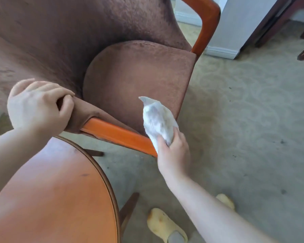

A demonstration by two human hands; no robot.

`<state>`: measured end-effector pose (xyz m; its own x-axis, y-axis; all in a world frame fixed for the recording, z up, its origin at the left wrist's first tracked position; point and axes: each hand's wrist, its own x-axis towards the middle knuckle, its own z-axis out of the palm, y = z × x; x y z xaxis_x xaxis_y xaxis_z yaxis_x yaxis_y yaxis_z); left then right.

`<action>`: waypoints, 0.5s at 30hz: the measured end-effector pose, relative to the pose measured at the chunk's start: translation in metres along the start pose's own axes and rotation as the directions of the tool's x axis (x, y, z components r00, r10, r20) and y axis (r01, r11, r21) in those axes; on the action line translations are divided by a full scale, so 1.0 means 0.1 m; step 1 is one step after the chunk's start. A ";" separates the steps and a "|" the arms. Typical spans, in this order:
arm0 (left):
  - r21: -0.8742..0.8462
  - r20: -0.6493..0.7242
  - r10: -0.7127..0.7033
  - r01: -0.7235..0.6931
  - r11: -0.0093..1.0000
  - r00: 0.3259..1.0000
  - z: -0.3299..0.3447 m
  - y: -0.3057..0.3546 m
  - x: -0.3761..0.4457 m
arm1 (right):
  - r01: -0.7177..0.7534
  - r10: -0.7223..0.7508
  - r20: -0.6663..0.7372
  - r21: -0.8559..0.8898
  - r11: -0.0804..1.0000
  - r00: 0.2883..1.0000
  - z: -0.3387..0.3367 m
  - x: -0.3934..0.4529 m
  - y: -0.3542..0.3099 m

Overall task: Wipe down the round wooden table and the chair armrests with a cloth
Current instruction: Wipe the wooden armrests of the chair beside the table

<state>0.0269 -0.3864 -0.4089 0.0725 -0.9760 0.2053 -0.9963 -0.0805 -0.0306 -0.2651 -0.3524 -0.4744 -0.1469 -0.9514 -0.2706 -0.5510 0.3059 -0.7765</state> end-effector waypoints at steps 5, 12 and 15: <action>0.050 -0.152 0.023 -0.016 0.999 0.988 0.02 0.06 -0.07 | 0.134 -0.144 -0.059 -0.147 0.980 0.988 0.88 -0.02 -1.10; 0.058 -0.192 0.089 -0.080 0.995 0.977 0.01 0.01 -0.07 | 0.862 -0.850 0.195 -0.255 0.438 0.489 -0.10 0.07 0.30; 0.084 -0.118 0.075 -0.065 0.994 0.990 -0.03 0.05 -0.03 | 0.522 -0.540 0.018 -0.286 0.804 0.841 0.07 -0.03 0.09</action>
<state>0.0214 -0.3831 -0.4064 -0.0081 -0.9485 0.3167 -0.9915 -0.0335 -0.1256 -0.2638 -0.3469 -0.4843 0.1891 -0.9650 0.1815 -0.7541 -0.2611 -0.6027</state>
